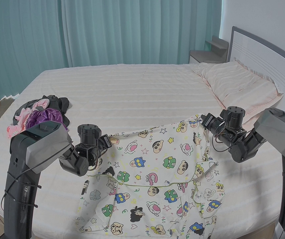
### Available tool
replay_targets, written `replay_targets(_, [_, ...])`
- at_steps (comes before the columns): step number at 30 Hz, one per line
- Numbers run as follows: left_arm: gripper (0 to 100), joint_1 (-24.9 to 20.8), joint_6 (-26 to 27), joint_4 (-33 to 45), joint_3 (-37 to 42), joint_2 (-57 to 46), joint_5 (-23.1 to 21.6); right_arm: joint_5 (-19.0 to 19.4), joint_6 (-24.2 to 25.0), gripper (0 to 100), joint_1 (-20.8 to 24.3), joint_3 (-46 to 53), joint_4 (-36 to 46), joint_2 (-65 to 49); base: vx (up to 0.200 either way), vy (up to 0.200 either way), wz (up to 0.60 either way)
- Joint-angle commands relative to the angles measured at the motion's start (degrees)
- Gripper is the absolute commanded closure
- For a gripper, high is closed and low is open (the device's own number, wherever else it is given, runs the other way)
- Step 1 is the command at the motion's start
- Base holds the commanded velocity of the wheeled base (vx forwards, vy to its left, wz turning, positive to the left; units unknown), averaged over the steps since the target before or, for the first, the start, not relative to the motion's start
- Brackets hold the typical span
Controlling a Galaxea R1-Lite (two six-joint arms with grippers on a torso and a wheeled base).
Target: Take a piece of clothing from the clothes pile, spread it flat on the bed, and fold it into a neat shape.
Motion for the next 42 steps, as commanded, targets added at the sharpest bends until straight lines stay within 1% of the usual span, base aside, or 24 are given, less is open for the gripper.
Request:
replay_targets(1, [0, 0.97, -0.12, 4.88, -4.79, 2.86, 0.58, -0.69, 0.08, 0, 0.17, -3.39, 0.86, 4.06, 0.000, 0.000, 0.00])
replay_targets(4, [0, 2.21, -0.12, 5.41, -7.69, 4.62, 2.69, -1.13, 0.17, 0, 0.34, -5.33, 1.48, 5.91, 0.000, 0.000, 0.00])
replay_targets(6, [0, 3.08, -0.12, 5.50, -9.53, 5.67, 4.36, -2.80, 0.17, 0, 0.34, -7.44, 2.27, 6.87, 0.000, 0.000, 0.00])
replay_targets(7, [0, 3.52, -0.12, 5.50, -10.06, 5.85, 4.97, -4.56, 0.43, 0, 0.34, -9.28, 3.24, 7.58, 0.000, 0.000, 0.00])
replay_targets(10, [0, 4.67, -0.12, 5.50, -10.24, 5.85, 5.24, -9.57, 4.47, 0, 0.43, -14.03, 6.14, 9.25, 0.000, 0.000, 0.00])
replay_targets(14, [0, 5.46, -0.12, 5.41, -10.06, 5.67, 5.33, -10.18, 4.74, 0, -0.01, -13.77, 7.45, 9.07, 0.000, 0.000, 0.00])
replay_targets(17, [0, 7.74, -0.47, 5.41, -9.27, 2.07, 5.24, -10.71, 4.74, 0, -2.21, -12.45, 7.63, 7.14, 0.000, 0.000, 0.00])
replay_targets(18, [0, 7.83, -0.55, 5.41, -9.18, 1.98, 5.24, -10.71, 4.74, 0, -2.29, -12.18, 7.63, 7.05, 0.000, 0.000, 0.00])
replay_targets(20, [0, 8.89, -0.73, 5.41, -6.99, -1.27, 5.24, -10.01, 4.56, 0, -3.96, -8.14, 7.72, 3.97, 0.000, 0.000, 0.00])
replay_targets(22, [0, 9.76, -1.08, 5.23, -2.33, -6.54, 4.62, -8.51, 4.65, 0, -5.37, -1.64, 7.45, -1.12, 0.000, 0.000, 0.00])
replay_targets(24, [0, 10.12, -2.75, 4.88, 1.54, -10.94, 3.13, -6.67, 4.74, 0, -6.51, 4.16, 7.02, -5.25, 0.000, 0.000, 0.00])
replay_targets(25, [0, 10.20, -3.19, 4.88, 2.16, -11.82, 2.69, -6.32, 4.74, 0, -6.60, 5.22, 6.93, -5.96, 0.000, 0.000, 0.00])
replay_targets(26, [0, 10.29, -6.62, 4.88, 6.73, -17.18, -0.39, -3.77, 4.91, 0, -7.39, 11.81, 6.75, -10.18, 0.000, 0.000, 0.00])
replay_targets(28, [0, 10.12, -10.75, 5.41, 12.35, -23.59, -4.34, 0.10, 4.91, 0, -8.36, 19.19, 6.66, -14.57, 0.000, 0.000, 0.00])
replay_targets(29, [0, 9.76, -12.33, 5.32, 15.78, -26.76, -6.01, 2.03, 4.74, 0, -8.97, 22.97, 6.49, -16.68, 0.000, 0.000, 0.00])
replay_targets(30, [0, 9.59, -13.04, 5.32, 17.80, -28.43, -6.80, 3.00, 4.65, 0, -9.32, 24.91, 6.14, -17.82, 0.000, 0.000, 0.00])
replay_targets(31, [0, 9.15, -14.09, 5.15, 21.93, -31.94, -8.30, 4.85, 4.56, 0, -9.94, 29.13, 5.26, -19.76, 0.000, 0.000, 0.00])
replay_targets(32, [0, 9.06, -14.35, 5.15, 22.90, -32.74, -8.56, 5.20, 4.56, 0, -10.03, 30.00, 4.99, -20.11, 0.000, 0.000, 0.00])
replay_targets(33, [0, 8.36, -15.67, 5.06, 27.82, -36.60, -9.97, 7.04, 4.56, 0, -10.56, 34.93, 3.15, -21.25, 0.000, 0.000, 0.00])
replay_targets(35, [0, 8.01, -18.05, 4.97, 32.39, -40.38, -11.64, 8.63, 4.30, 0, -10.99, 39.32, 0.78, -20.99, 0.000, 0.000, 0.00])
replay_targets(39, [0, 7.39, -23.14, 5.32, 39.16, -47.59, -15.33, 11.88, 3.95, 0, -11.43, 45.03, -4.59, -18.17, 0.000, 0.000, 0.00])
replay_targets(40, [0, 6.86, -24.29, 5.32, 41.00, -49.43, -16.12, 13.28, 2.98, 0, -11.43, 46.70, -6.08, -16.86, 0.000, 0.000, 0.00])
replay_targets(41, [0, 6.60, -24.72, 5.32, 42.94, -50.84, -16.74, 14.78, 0.87, 0, -11.61, 48.20, -7.66, -15.27, 0.000, 0.000, 0.00])
replay_targets(42, [0, 6.42, -24.72, 5.32, 43.82, -51.19, -16.91, 15.30, -0.36, 0, -11.70, 48.73, -8.28, -14.39, 0.000, 0.000, 0.00])
